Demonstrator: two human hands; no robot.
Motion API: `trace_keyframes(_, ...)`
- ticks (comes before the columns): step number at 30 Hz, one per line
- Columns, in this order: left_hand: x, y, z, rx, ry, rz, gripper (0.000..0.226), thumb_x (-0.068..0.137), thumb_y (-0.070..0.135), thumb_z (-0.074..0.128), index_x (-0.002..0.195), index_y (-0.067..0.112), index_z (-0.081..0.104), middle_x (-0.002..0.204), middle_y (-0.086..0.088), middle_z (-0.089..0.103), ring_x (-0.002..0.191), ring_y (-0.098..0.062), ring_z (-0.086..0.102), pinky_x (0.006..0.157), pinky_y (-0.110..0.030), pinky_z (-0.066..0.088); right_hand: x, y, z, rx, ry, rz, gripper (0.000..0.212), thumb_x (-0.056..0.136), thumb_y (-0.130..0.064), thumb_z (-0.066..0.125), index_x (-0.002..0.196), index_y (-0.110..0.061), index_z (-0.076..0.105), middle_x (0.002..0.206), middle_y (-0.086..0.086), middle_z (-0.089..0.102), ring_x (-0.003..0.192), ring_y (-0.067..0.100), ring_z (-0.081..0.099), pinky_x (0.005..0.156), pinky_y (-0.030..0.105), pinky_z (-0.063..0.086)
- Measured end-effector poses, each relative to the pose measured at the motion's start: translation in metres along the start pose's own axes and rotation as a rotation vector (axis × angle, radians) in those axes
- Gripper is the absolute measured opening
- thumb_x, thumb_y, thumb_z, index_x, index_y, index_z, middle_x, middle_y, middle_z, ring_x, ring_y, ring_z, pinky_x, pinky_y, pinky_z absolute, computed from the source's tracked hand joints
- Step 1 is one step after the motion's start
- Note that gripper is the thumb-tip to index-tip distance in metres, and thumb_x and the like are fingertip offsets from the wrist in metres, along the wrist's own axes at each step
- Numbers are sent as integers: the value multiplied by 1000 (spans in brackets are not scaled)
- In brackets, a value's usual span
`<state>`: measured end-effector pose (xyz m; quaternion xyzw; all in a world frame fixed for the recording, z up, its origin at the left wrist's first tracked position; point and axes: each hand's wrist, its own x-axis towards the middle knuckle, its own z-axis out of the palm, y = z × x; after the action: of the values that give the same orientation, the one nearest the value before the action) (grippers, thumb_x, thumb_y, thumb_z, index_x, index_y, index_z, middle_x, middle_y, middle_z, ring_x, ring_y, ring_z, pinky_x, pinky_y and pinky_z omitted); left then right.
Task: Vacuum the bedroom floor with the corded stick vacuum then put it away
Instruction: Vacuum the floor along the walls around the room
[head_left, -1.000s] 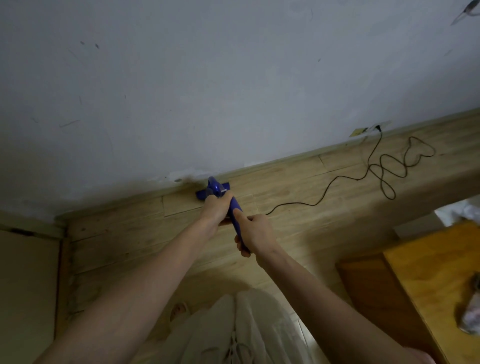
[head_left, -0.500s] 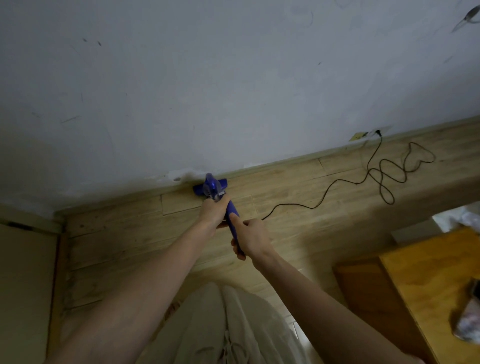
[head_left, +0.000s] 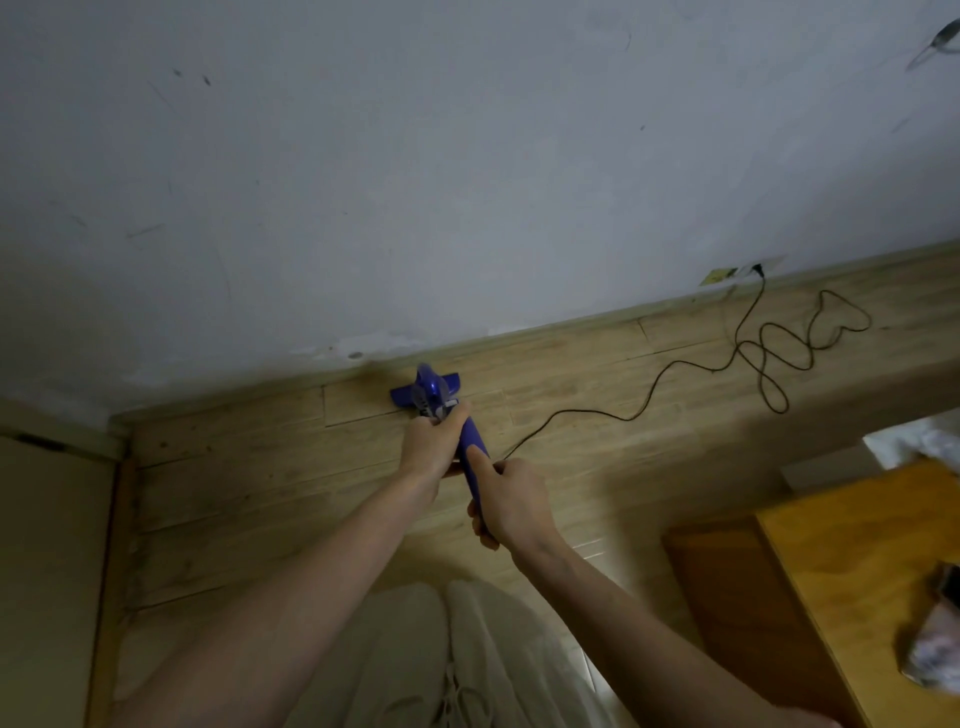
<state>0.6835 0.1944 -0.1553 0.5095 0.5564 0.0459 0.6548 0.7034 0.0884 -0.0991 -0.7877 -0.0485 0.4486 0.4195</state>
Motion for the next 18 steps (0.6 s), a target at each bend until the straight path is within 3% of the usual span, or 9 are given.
trace_keyframes(2,2,6,-2,4,17,0,40,92,38,59,102,0,64,96,-15,68,82,-24,65,61,-28,49,6,-2,5,-3,-2,0,42,100,-39,44,87,-4,63,62,5,59,41,10,50,39,23,41)
trace_keyframes(7,10,11,-6,50,82,12,44,91,43,59,96,0,66,96,-18,69,88,-31,67,78,-39,54,17,-5,14,10,-30,9,44,100,-39,44,93,0,64,62,6,58,41,11,49,39,24,40)
trace_keyframes(11,10,9,-5,80,84,22,43,93,42,58,97,0,65,92,-16,68,76,-24,63,58,-27,45,15,-3,13,1,-34,-8,42,100,-37,46,91,0,63,60,5,56,39,11,48,39,22,40)
trace_keyframes(13,7,5,-8,76,102,30,39,92,40,59,94,1,66,90,-14,68,72,-21,62,56,-26,43,10,-2,12,-29,-46,-32,40,99,-37,47,83,-3,62,58,5,55,39,11,48,40,23,41)
trace_keyframes(16,0,4,-18,-22,96,11,33,90,34,62,93,2,68,91,-16,72,84,-30,69,74,-41,57,0,-9,12,-42,-60,-56,38,99,-34,48,82,-3,61,58,5,54,39,11,48,38,22,41)
trace_keyframes(18,-8,2,-25,-73,88,4,28,90,30,63,90,2,70,90,-17,73,87,-33,70,84,-46,57,-9,-12,12,-49,-80,-66,39,99,-33,48,81,-2,62,58,6,55,40,11,49,38,21,41)
